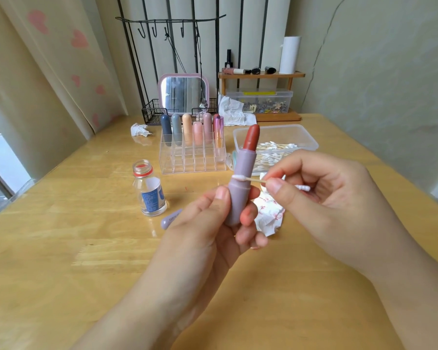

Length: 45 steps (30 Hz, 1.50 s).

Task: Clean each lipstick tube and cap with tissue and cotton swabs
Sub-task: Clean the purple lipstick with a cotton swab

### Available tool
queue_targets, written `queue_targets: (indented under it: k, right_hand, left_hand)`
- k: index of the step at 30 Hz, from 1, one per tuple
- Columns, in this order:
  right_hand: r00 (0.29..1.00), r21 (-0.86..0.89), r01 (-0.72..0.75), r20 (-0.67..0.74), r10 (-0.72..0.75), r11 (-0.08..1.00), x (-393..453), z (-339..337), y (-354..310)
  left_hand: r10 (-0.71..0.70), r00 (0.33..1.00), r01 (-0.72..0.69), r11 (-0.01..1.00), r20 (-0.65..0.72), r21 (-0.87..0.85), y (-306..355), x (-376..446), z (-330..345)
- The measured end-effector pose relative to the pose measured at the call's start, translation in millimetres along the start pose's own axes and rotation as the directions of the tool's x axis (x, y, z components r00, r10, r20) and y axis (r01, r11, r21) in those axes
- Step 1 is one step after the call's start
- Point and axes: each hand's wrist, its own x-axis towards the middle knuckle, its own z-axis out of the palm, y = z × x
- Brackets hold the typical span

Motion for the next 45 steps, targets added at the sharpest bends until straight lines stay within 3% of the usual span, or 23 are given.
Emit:
queue_targets:
  k: [5,13,19,23,28,35,42,45]
  right_hand:
    - [1.0,-0.034,-0.018,-0.015,0.017,0.999,1,-5,2]
    - [1.0,0.017,-0.014,0.009,0.014,1.0,-1,-1,3]
    - [0.999,-0.023,-0.026,-0.03,0.026,0.999,-1,-3,1]
    - [0.996,0.186,-0.062,0.074,0.048,0.981,-4,5,-1]
    - [0.998,-0.009,-0.042,-0.042,0.042,0.999,0,-6,1]
    - [1.0,0.042,-0.002,-0.002,0.003,0.999,-1,3,-2]
    - [0.998,0.032,-0.053,-0.031,0.054,0.998,1,-6,-2]
    - [1.0,0.115,-0.018,0.008,0.018,0.993,-1,0,-2]
  left_hand:
    - [-0.016,0.997,0.015,1.0,0.081,0.003,5,-4,0]
    - [0.015,0.999,-0.019,0.99,0.033,0.139,5,-6,0]
    - [0.015,1.0,-0.016,0.995,0.006,0.099,2,-5,0]
    - [0.036,0.999,-0.036,0.997,0.007,0.064,-1,-3,0]
    - [0.028,0.993,-0.032,0.999,0.11,0.035,4,-2,-3]
    - [0.039,0.996,-0.047,0.994,0.078,0.103,5,-6,-1]
    - [0.032,0.998,-0.039,0.993,0.06,0.11,2,-3,-3]
    - [0.026,0.997,-0.034,0.994,0.073,0.108,1,-2,-4]
